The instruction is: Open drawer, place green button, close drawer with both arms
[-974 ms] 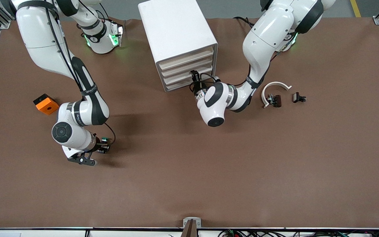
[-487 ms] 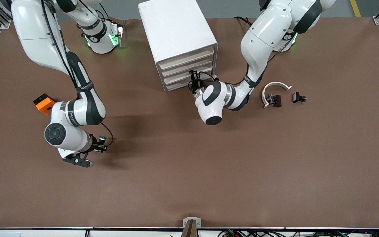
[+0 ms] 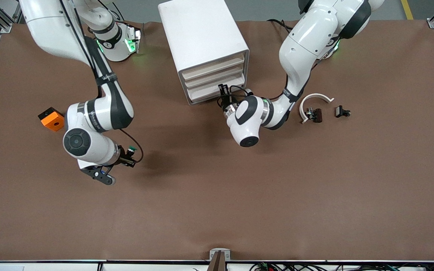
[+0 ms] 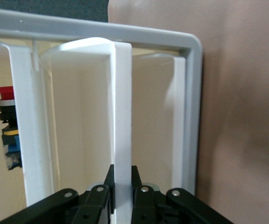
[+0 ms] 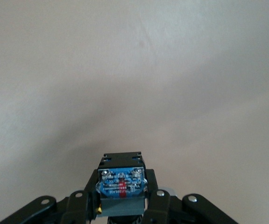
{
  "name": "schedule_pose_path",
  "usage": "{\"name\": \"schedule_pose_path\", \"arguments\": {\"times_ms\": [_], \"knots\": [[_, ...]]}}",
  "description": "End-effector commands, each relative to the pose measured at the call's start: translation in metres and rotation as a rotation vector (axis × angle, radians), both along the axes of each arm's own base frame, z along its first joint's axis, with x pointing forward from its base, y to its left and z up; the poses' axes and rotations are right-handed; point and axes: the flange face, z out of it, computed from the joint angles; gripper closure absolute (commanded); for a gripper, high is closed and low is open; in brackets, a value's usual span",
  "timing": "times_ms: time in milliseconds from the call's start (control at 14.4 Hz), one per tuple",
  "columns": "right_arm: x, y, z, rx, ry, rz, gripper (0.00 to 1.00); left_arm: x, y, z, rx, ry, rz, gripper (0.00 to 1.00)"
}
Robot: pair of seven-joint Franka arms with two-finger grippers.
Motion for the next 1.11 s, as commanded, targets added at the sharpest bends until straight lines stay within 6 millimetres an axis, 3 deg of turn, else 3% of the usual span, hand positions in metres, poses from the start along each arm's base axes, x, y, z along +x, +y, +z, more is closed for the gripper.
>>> {"name": "schedule_pose_path", "arguments": {"times_ms": [0, 348, 557, 835, 905, 1044], "knots": [[-0.015, 0.017, 0.034, -0.023, 0.015, -0.073, 1.0, 0.035, 0.012, 0.012, -0.05, -0.042, 0.055, 0.86], [-0.049, 0.076, 0.062, -0.061, 0.036, -0.183, 1.0, 0.069, 0.04, 0.014, -0.14, -0.12, 0.089, 0.85], [-0.064, 0.116, 0.082, -0.069, 0.025, -0.237, 1.0, 0.088, 0.046, 0.016, -0.182, -0.177, 0.106, 0.85], [-0.086, 0.164, 0.093, -0.073, -0.004, -0.296, 1.0, 0.112, 0.063, 0.028, -0.198, -0.212, 0.143, 0.85], [-0.092, 0.174, 0.093, -0.076, -0.005, -0.307, 1.0, 0.114, 0.065, 0.029, -0.2, -0.216, 0.147, 0.81], [-0.105, 0.195, 0.094, -0.08, -0.014, -0.326, 1.0, 0.119, 0.069, 0.032, -0.2, -0.222, 0.155, 0.62]]}}
